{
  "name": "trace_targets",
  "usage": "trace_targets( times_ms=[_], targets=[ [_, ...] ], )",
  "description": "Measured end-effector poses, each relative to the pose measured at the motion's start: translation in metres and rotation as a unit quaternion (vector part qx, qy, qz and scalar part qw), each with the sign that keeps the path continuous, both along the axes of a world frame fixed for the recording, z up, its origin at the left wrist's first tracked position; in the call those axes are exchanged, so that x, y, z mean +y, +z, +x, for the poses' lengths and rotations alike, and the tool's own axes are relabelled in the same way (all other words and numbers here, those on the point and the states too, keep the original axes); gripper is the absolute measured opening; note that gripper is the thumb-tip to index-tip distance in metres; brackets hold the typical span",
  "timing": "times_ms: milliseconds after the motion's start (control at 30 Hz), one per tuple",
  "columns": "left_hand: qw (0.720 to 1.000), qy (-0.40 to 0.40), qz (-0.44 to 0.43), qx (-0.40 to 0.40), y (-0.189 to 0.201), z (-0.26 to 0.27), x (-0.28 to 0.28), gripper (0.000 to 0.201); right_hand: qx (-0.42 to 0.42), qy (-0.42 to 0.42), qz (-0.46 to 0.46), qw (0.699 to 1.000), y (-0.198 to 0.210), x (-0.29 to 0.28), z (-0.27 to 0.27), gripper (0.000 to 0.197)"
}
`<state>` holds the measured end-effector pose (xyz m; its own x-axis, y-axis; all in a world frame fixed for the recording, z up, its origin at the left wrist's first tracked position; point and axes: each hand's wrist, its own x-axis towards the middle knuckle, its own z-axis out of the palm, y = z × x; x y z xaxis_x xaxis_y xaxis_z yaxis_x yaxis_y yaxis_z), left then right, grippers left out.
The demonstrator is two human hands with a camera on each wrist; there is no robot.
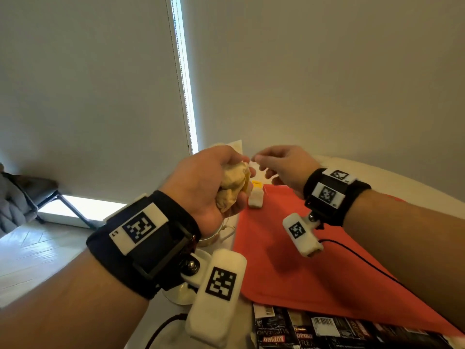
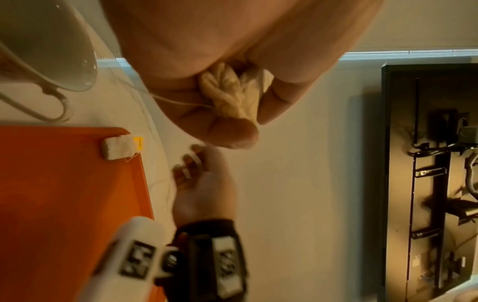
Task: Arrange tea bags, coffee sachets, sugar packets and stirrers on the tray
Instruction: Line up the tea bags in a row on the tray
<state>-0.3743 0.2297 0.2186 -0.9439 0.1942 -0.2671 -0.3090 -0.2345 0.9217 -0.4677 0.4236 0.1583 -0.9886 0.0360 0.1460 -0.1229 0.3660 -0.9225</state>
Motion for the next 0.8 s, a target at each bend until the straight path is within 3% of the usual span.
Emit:
trace_targets(
  times_ms=[67,133,200,300,367,467,667,800],
  targets=[
    [1.0,-0.012,-0.018,-0.002,-0.003,0.008,0.004,0.027,0.058,0.057,-0.076,0.994,0.024,-0.002,0.031,0.015],
    [0.999,-0.034,-0.04,0.005,-0.007,0.017,0.008,0.029,0.092,0.126,-0.084,0.984,0.046,-0.005,0.061,0.018],
    [0.995,-0.073,-0.059,0.043,-0.011,0.028,0.011,0.019,0.112,0.177,-0.005,0.978,0.059,-0.008,0.086,0.02],
    [0.986,-0.119,-0.083,0.086,-0.014,0.043,0.016,0.015,0.141,0.189,0.151,0.96,0.065,-0.007,0.105,0.015],
    [0.988,-0.114,-0.079,0.073,-0.017,0.049,0.017,0.014,0.156,0.182,0.172,0.956,0.067,-0.006,0.112,0.015],
    [0.995,-0.093,-0.021,0.038,-0.019,0.06,0.019,0.022,0.177,0.17,0.135,0.96,0.069,-0.003,0.12,0.019],
    [0.995,-0.041,0.085,-0.039,-0.031,0.063,0.019,0.074,0.253,0.126,-0.062,0.957,0.077,-0.003,0.127,0.005],
    [0.995,0.029,0.081,-0.048,-0.03,0.056,0.014,0.043,0.23,0.112,-0.066,0.964,0.078,-0.001,0.123,0.004]
  ],
)
